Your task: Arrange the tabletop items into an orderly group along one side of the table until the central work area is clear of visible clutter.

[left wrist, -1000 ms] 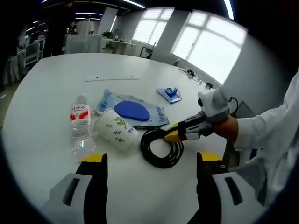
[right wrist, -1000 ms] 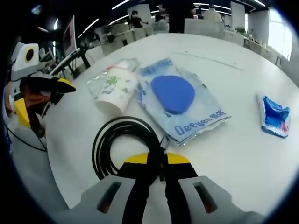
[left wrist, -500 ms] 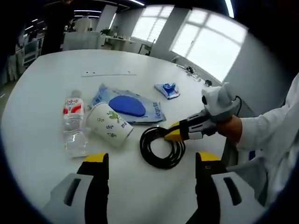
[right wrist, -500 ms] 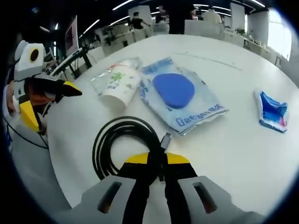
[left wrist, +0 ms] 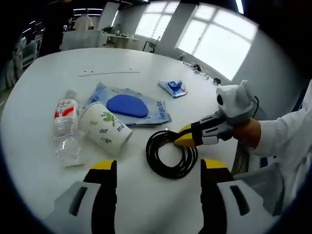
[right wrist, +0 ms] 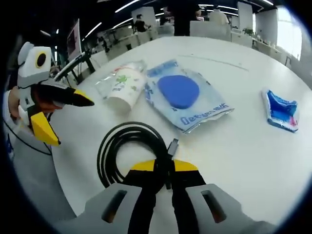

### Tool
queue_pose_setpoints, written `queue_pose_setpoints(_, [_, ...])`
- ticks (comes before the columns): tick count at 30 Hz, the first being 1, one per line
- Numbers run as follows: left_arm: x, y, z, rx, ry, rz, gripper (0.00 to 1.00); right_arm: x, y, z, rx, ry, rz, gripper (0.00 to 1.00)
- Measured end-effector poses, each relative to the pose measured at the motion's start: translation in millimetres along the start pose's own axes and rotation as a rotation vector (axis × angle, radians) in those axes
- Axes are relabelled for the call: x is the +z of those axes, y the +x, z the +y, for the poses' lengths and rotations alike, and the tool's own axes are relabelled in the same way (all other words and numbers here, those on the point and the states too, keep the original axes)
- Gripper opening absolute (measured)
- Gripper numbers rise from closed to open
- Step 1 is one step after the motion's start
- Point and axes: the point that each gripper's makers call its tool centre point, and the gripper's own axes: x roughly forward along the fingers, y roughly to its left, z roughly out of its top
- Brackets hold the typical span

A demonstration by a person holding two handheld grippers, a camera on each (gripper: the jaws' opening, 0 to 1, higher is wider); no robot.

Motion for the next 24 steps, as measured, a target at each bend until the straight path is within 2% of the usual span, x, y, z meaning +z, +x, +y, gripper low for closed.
queue_pose_setpoints(6, [-7.1, 18, -4.9, 0.002, 0.017, 0.031, 0.59, -2.0, -1, 1, 0.002, 0.000, -0.004, 0.08])
queue_pose_setpoints(8, [-12.8, 24, -4.5, 0.005, 0.005, 0.062, 0.57, -3.0, -2, 1, 0.004, 0.002, -0.005, 0.08])
queue_pose_setpoints(17, [-13.4, 38, -3.2, 0.038, 0.047, 0.086, 0.44, -5.5, -5, 1, 0.004, 0.005, -0.009, 0.08])
queue_pose_setpoints(21, [-19.1, 43, -3.9, 0.048, 0.077, 0.121, 0.35, -6.1, -6, 0, 0.005, 0.010, -0.011, 0.08])
queue_pose_setpoints(24, [-20.6, 45, -5.6, 0.041, 0.075, 0.125, 0.27, -6.6, -7, 0, 0.006, 0.012, -0.012, 0.08])
